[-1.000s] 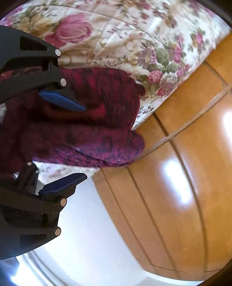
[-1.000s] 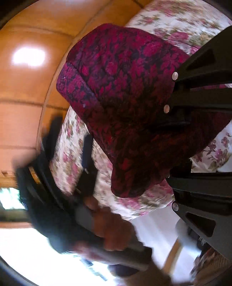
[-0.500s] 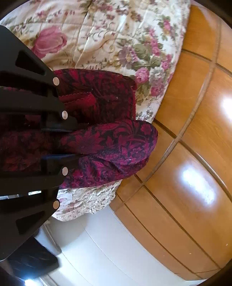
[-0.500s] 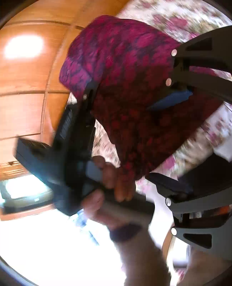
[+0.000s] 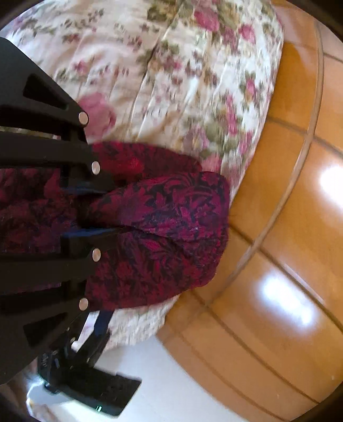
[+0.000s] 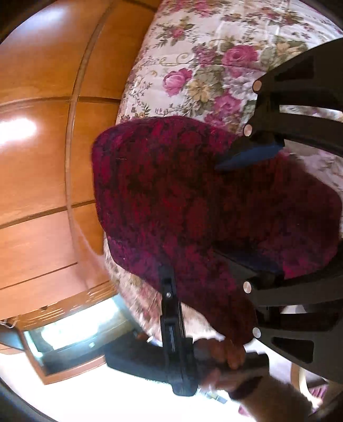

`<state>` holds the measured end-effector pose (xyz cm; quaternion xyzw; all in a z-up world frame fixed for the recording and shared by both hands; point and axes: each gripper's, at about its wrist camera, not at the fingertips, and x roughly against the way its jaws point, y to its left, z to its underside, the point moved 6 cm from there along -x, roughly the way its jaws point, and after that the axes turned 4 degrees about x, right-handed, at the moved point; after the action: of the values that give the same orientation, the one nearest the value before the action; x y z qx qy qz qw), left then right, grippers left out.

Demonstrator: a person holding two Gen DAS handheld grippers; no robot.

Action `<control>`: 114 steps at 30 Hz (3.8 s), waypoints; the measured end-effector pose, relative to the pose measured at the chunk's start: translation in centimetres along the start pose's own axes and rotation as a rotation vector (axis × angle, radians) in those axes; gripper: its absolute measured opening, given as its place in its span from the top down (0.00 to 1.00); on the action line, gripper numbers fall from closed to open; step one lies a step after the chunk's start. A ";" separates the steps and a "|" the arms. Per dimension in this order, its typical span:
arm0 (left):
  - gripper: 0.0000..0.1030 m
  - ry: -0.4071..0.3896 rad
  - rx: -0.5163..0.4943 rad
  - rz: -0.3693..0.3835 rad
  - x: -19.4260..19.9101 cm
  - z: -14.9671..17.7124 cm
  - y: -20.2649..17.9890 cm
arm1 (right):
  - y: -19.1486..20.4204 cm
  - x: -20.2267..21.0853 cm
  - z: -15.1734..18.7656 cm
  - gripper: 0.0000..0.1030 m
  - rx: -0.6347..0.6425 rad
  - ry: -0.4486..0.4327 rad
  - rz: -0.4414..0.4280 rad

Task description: Fold small clothes

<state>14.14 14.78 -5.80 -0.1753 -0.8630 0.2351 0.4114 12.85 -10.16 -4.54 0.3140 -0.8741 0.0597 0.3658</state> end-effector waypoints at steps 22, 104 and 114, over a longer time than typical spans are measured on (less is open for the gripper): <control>0.71 -0.046 -0.089 -0.113 -0.5 1.0 -0.4 | -2.0 -4.8 -7.9 0.31 -0.122 0.092 0.014; 0.32 0.242 -0.153 0.483 -21.9 -3.0 -27.1 | -29.4 12.4 5.8 0.22 -0.746 -0.311 -0.190; 0.31 0.345 -0.314 0.241 -29.8 2.5 -31.4 | -34.0 12.5 15.0 0.06 -0.860 -0.246 0.034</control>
<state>26.60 -26.67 -8.63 -0.3760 -0.7789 0.1123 0.4892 17.31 -48.53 -11.26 0.1238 -0.8615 -0.3409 0.3554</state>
